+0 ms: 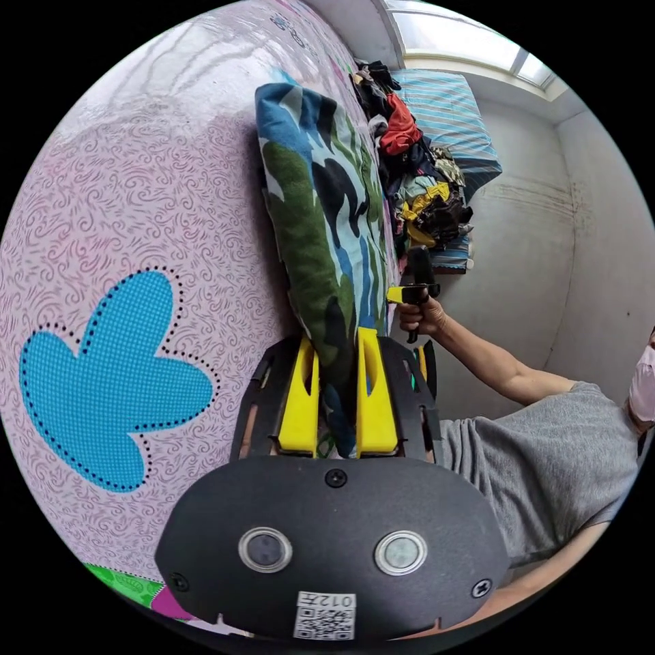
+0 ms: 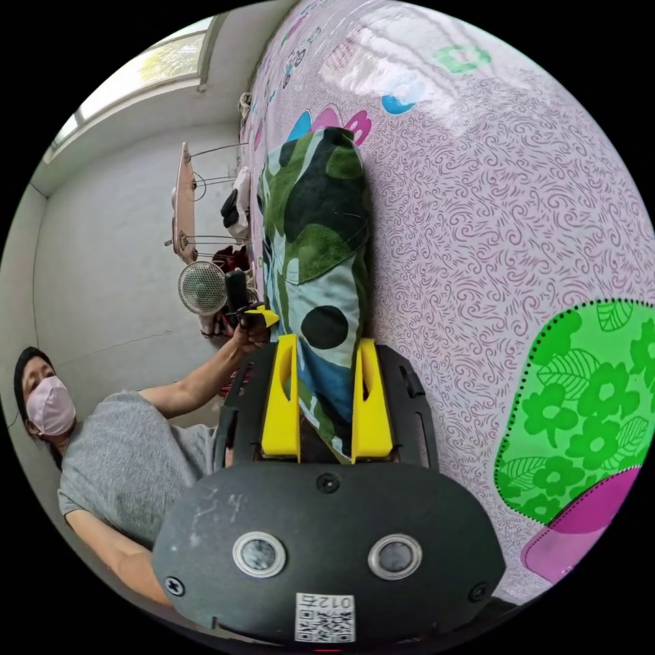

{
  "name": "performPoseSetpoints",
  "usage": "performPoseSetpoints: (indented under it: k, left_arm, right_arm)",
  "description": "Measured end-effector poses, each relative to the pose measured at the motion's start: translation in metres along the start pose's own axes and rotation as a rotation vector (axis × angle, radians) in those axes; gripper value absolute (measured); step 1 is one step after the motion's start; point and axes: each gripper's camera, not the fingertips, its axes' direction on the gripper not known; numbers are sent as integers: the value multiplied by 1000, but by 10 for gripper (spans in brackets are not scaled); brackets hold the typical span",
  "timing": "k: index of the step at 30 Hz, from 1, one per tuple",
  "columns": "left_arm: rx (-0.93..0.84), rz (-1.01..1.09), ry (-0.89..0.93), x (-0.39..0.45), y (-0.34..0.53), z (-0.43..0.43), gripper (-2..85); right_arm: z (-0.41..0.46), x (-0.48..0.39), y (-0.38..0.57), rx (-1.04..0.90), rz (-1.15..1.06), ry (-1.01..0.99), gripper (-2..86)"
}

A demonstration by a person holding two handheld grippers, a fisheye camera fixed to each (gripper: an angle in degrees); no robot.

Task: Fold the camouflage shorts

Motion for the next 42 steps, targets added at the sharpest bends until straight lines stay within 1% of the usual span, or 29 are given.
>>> performPoseSetpoints:
  k: [2,4,7,9,12,16,18,19,20,21,22,23,24,25,26,27,28,29,30,31,32,33,35,36,38,42]
  left_arm:
    - [-13,1,-22,-9,-10,11,93]
    - [-8,12,-16,-15,-18,19,85]
    - [-33,69,-52,-14,-35,34,76]
    - [-83,126,-75,-6,-49,54,74]
    - [-150,195,-74,8,-68,91,74]
    - [-264,299,-73,34,-85,161,74]
    - [-352,381,-63,56,-90,220,74]
    - [-377,404,-61,62,-90,236,74]
    - [-427,453,-60,75,-88,269,74]
    - [-480,498,-57,87,-85,304,73]
    - [-507,520,-54,94,-82,322,73]
    - [-562,559,-46,106,-75,360,73]
    - [-620,591,-35,117,-66,398,73]
    - [-651,608,-29,122,-61,417,73]
    - [-719,646,-14,133,-48,457,73]
    - [-792,685,0,143,-35,497,73]
    - [-828,705,6,148,-27,517,72]
    - [-894,750,17,158,-11,556,72]
    - [-955,796,25,166,7,593,72]
    - [-984,815,30,170,17,612,72]
    - [-1040,846,42,176,35,649,72]
    - [-1093,868,52,180,53,685,72]
    - [-1170,888,65,185,79,737,72]
    - [-1220,902,75,188,96,770,72]
    - [-1292,929,85,193,118,817,72]
    - [-1457,1000,107,205,161,928,72]
  right_arm:
    - [28,-13,-5,23,-8,-21,58]
    - [45,-29,-1,74,-18,-25,33]
    - [72,-65,19,144,-54,-36,14]
    - [83,-86,38,195,-76,-46,8]
    - [96,-119,88,308,-92,-64,2]
    - [115,-151,192,490,-71,-60,-1]
    - [128,-161,250,585,-53,-65,-2]
    - [140,-170,293,654,-43,-60,-2]
    - [154,-179,338,725,-30,-54,-2]
    - [163,-183,362,762,-21,-52,-2]
    - [182,-191,408,835,-1,-48,-2]
    - [204,-200,458,914,27,-48,-3]
    - [217,-205,482,954,41,-47,-3]
    - [245,-216,532,1033,73,-43,-3]
    - [275,-228,580,1111,106,-41,-3]
    - [292,-234,604,1149,121,-39,-3]
    - [325,-246,648,1222,152,-39,-3]
    - [360,-258,690,1290,183,-39,-3]
    - [377,-264,710,1322,198,-39,-3]
    - [411,-277,747,1383,229,-36,-3]
    - [445,-289,781,1440,260,-30,-3]
    - [462,-296,797,1468,277,-27,-3]
    - [526,-324,854,1578,339,-10,-3]
    - [541,-330,866,1603,353,-9,-3]
    - [599,-356,910,1701,406,-11,-3]
    - [678,-395,956,1835,488,-6,-3]
